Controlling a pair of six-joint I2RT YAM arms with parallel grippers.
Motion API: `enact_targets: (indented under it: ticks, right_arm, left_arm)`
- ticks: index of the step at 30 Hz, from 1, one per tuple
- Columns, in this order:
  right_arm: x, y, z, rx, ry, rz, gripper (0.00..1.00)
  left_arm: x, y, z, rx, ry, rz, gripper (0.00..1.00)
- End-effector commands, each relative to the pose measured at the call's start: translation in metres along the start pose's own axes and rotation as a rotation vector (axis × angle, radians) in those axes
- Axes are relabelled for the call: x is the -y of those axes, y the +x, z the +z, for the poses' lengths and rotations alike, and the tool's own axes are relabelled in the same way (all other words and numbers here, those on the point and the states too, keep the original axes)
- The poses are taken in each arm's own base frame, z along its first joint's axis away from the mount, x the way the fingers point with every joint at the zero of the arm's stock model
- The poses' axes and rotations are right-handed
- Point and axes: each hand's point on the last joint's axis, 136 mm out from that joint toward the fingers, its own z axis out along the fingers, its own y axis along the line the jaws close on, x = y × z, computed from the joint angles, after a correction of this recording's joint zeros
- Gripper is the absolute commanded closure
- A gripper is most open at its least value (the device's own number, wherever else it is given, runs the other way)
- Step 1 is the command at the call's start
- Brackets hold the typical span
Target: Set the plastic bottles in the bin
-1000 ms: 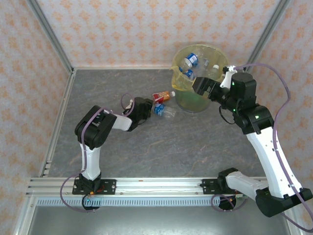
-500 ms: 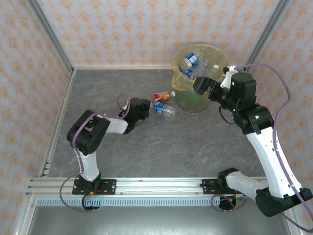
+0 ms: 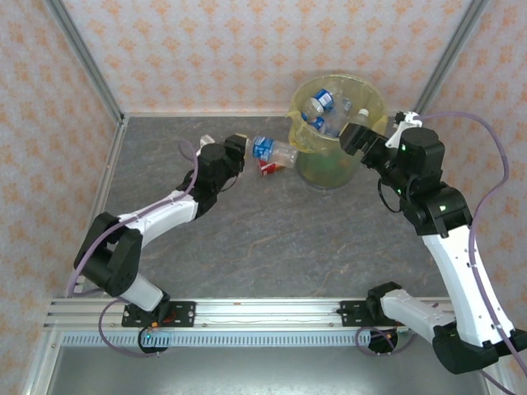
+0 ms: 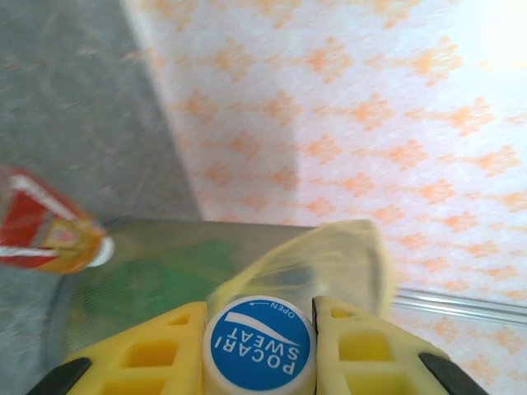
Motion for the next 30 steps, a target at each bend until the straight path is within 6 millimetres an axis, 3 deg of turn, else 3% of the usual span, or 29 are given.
enact_targets:
  ticks: [1,8,13,22,28,30]
  right_arm:
    - [-0.003,-0.025,-0.013,0.111,0.002,0.024,0.0]
    - [0.002,-0.029,-0.019,0.14,0.026,0.025,0.0]
    - [0.004,-0.034,-0.029,0.169,0.033,0.032,0.0]
    - [0.009,-0.04,-0.044,0.208,0.056,0.034,0.0]
    - [0.011,-0.042,-0.051,0.217,0.065,0.031,0.0]
    - [0.011,-0.044,-0.052,0.22,0.069,0.027,0.0]
  left_arm:
    - [0.055,0.001,-0.01,0.058,0.083,0.069,0.74]
    - [0.125,0.026,-0.011,0.104,0.192,0.146,0.74]
    - [0.155,0.046,-0.005,0.156,0.247,0.21,0.74]
    - [0.177,0.097,0.024,0.18,0.296,0.306,0.74]
    - [0.193,0.123,0.025,0.249,0.338,0.408,0.73]
    - [0.182,0.135,0.036,0.265,0.329,0.466,0.73]
